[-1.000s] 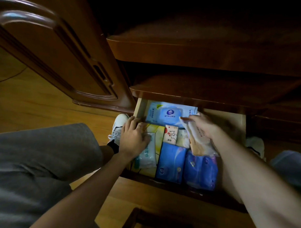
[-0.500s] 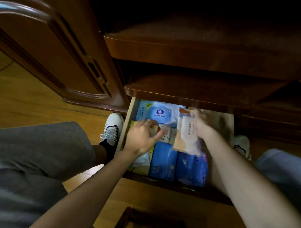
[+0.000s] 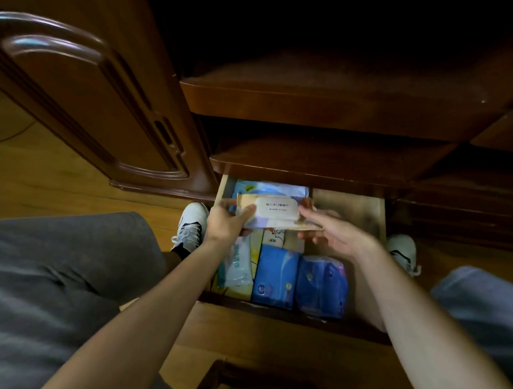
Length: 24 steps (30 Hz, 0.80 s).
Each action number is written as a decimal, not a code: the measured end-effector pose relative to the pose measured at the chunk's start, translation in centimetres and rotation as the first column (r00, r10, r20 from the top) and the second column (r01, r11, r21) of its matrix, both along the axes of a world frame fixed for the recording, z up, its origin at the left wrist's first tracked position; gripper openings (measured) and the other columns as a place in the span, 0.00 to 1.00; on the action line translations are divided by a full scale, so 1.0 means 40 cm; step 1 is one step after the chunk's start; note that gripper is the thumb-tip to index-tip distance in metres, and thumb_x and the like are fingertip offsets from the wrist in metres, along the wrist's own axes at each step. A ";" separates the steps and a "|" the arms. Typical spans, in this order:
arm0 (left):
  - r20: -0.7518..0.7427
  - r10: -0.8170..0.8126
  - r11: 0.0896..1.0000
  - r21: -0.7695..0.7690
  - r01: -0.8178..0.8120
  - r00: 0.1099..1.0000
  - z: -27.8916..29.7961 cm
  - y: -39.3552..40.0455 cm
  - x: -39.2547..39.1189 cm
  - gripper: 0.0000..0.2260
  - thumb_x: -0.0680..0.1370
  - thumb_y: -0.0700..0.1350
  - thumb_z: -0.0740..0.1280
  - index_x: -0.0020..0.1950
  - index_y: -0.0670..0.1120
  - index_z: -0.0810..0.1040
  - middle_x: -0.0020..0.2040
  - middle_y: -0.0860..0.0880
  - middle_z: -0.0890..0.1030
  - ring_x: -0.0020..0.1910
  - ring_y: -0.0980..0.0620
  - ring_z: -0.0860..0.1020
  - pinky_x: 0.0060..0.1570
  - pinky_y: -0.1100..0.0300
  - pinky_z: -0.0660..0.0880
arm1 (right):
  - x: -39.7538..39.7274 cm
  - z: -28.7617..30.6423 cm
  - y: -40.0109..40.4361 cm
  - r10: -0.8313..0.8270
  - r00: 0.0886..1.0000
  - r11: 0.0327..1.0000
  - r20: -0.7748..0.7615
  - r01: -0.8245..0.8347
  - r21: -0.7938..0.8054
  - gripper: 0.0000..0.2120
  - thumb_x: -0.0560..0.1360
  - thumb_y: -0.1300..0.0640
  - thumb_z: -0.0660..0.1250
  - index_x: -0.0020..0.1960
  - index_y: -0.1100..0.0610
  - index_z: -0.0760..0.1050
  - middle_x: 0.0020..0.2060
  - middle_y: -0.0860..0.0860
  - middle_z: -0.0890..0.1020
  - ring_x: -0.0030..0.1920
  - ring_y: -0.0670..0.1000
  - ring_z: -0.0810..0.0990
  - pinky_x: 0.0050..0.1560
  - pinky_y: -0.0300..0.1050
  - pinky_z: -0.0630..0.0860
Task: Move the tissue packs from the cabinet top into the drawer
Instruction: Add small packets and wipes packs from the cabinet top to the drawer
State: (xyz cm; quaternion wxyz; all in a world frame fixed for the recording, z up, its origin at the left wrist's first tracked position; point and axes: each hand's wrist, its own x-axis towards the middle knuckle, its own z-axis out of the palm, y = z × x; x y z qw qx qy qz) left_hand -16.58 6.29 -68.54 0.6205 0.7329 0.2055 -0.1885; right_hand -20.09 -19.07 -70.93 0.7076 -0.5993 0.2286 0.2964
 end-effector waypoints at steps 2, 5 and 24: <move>0.083 -0.162 0.975 0.167 0.147 0.983 -0.010 0.006 0.021 0.18 0.79 0.51 0.71 0.66 0.45 0.76 0.56 0.48 0.84 0.47 0.52 0.85 0.46 0.52 0.84 | 0.031 -0.006 0.019 -0.025 0.999 0.998 0.024 0.027 -0.063 0.17 0.71 0.52 0.77 0.57 0.54 0.80 0.47 0.51 0.87 0.39 0.45 0.85 0.32 0.34 0.74; 0.208 -0.340 0.844 0.497 0.201 0.917 -0.035 0.050 0.039 0.15 0.82 0.52 0.65 0.67 0.49 0.76 0.61 0.50 0.81 0.59 0.51 0.79 0.56 0.54 0.78 | 0.066 -0.046 0.041 -0.202 0.977 0.976 -0.060 0.197 -0.091 0.09 0.73 0.59 0.76 0.51 0.54 0.79 0.42 0.50 0.84 0.35 0.43 0.81 0.29 0.32 0.72; 0.134 -0.389 0.749 0.621 0.229 0.911 -0.180 0.152 -0.019 0.36 0.77 0.31 0.60 0.82 0.52 0.54 0.62 0.44 0.81 0.53 0.41 0.81 0.41 0.53 0.75 | 0.216 -0.219 0.152 0.107 0.992 0.461 -0.072 -0.114 -0.880 0.25 0.70 0.39 0.74 0.56 0.57 0.77 0.56 0.57 0.81 0.59 0.59 0.79 0.60 0.55 0.77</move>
